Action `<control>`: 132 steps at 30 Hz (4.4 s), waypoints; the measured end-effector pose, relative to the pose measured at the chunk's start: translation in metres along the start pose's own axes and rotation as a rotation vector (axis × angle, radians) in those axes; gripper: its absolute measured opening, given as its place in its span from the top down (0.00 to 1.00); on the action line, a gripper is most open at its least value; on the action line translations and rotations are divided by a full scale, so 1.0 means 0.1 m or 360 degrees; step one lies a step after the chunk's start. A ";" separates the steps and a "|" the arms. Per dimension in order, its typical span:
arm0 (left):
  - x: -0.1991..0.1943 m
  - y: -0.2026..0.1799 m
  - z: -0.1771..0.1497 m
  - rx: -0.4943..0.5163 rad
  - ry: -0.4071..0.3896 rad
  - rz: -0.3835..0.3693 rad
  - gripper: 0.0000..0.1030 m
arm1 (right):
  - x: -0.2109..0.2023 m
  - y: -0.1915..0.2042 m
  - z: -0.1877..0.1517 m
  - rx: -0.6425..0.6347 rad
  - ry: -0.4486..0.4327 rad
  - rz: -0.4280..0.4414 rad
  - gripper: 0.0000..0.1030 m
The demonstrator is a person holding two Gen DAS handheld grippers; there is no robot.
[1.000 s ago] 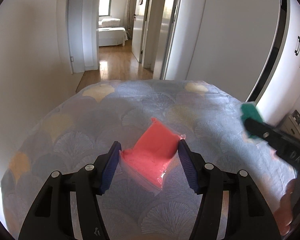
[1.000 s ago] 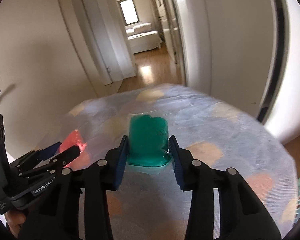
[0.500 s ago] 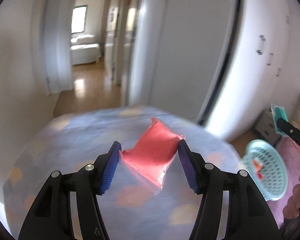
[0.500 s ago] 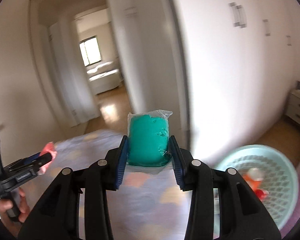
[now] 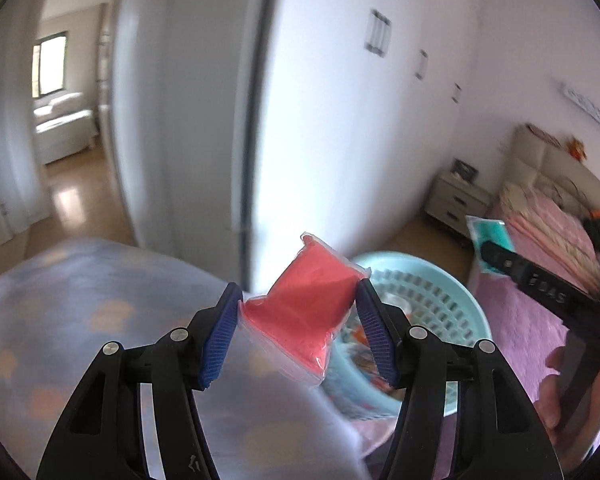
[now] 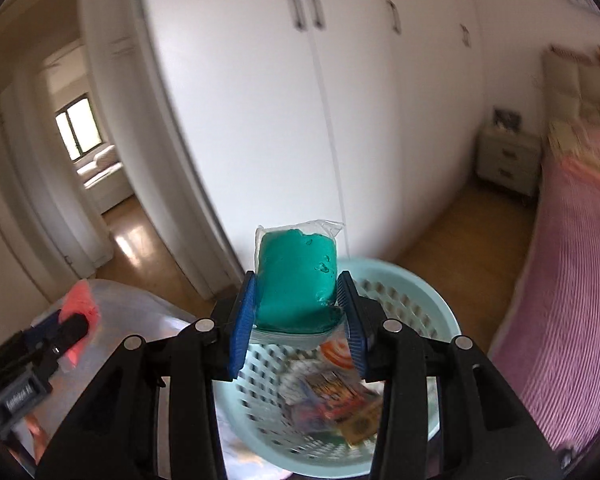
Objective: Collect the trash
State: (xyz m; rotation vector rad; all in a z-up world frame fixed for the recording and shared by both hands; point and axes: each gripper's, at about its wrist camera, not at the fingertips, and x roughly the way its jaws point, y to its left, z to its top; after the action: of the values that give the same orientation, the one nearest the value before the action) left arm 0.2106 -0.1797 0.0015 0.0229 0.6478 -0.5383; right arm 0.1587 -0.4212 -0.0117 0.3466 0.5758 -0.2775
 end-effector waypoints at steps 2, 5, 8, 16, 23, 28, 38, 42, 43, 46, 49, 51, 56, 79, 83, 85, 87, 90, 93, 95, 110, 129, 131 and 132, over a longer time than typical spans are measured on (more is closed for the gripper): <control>0.20 -0.17 -0.04 0.0030 0.0056 -0.0032 0.45 | 0.08 -0.21 -0.04 0.0067 0.0046 -0.0020 0.64; 0.46 -0.29 -0.08 0.0049 0.0125 -0.0073 0.45 | 0.12 -0.44 -0.11 0.0107 0.0083 -0.0047 0.64; 0.69 -0.40 -0.12 0.0056 0.0184 -0.0104 0.44 | 0.19 -0.54 -0.18 0.0129 0.0118 -0.0054 0.63; 0.94 -0.53 -0.18 0.0046 0.0244 -0.0151 0.34 | 0.36 -0.64 -0.20 0.0173 0.0182 0.0008 0.59; 0.76 -0.42 -0.24 0.0019 0.0191 -0.0150 0.31 | 0.29 -0.62 -0.24 0.0164 0.0183 0.0029 0.59; 0.51 -0.29 -0.24 -0.0020 0.0131 -0.0150 0.29 | 0.12 -0.47 -0.20 0.0089 0.0142 0.0018 0.59; -0.34 -0.09 -0.49 0.0062 -0.0206 0.0166 0.21 | -0.47 0.03 -0.45 -0.0098 -0.0135 0.0031 0.45; -0.59 0.07 -0.71 0.0047 -0.0315 0.0362 0.19 | -0.69 0.20 -0.66 -0.0184 -0.0297 -0.0031 0.41; -0.64 0.10 -0.76 0.0053 -0.0334 0.0422 0.18 | -0.75 0.25 -0.72 -0.0194 -0.0336 -0.0036 0.40; -0.75 0.20 -0.89 0.0052 -0.0386 0.0536 0.17 | -0.84 0.31 -0.80 -0.0186 -0.0392 -0.0023 0.36; -0.80 0.29 -0.97 0.0051 -0.0438 0.0608 0.17 | -0.89 0.39 -0.84 -0.0197 -0.0426 -0.0031 0.31; -0.82 0.33 -0.99 0.0051 -0.0467 0.0614 0.17 | -0.90 0.43 -0.86 -0.0214 -0.0433 -0.0039 0.31; -0.93 0.37 -1.02 -0.0009 -0.0590 0.0626 0.10 | -0.92 0.53 -0.94 -0.0253 -0.0446 -0.0078 0.30; -0.74 0.51 -1.10 -0.0072 -0.0414 0.0591 0.08 | -0.89 0.56 -1.04 -0.0246 -0.0418 -0.0047 0.29; -0.74 0.54 -1.09 -0.0100 -0.0402 0.0582 0.08 | -0.89 0.59 -1.04 -0.0259 -0.0417 -0.0045 0.27; -0.73 0.55 -1.10 -0.0109 -0.0396 0.0580 0.08 | -0.89 0.60 -1.05 -0.0262 -0.0417 -0.0044 0.27; -0.73 0.55 -1.10 -0.0114 -0.0395 0.0580 0.08 | -0.88 0.61 -1.04 -0.0268 -0.0415 -0.0040 0.26; -0.73 0.55 -1.10 -0.0115 -0.0394 0.0580 0.08 | -0.88 0.63 -1.05 -0.0276 -0.0413 -0.0043 0.26; -0.73 0.55 -1.10 -0.0113 -0.0393 0.0581 0.08 | -0.87 0.64 -1.04 -0.0278 -0.0409 -0.0037 0.26; -0.73 0.56 -1.10 -0.0115 -0.0392 0.0581 0.08 | -0.86 0.64 -1.05 -0.0278 -0.0404 -0.0038 0.26; -0.73 0.59 -1.11 -0.0136 -0.0378 0.0581 0.08 | -0.82 0.63 -1.07 -0.0273 -0.0377 -0.0028 0.26; -0.72 0.59 -1.11 -0.0145 -0.0372 0.0588 0.08 | -0.81 0.56 -1.10 -0.0242 -0.0359 -0.0022 0.26; -0.72 0.59 -1.11 -0.0145 -0.0371 0.0588 0.08 | -0.80 0.56 -1.10 -0.0240 -0.0354 -0.0019 0.26; -0.72 0.59 -1.11 -0.0145 -0.0372 0.0588 0.08 | -0.80 0.57 -1.10 -0.0241 -0.0352 -0.0020 0.26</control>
State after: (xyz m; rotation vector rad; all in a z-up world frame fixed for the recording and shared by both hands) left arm 0.1282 -0.0741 -0.0538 -0.0059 0.4249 -0.1506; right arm 0.0613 -0.3137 -0.0388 0.1630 0.3784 -0.2781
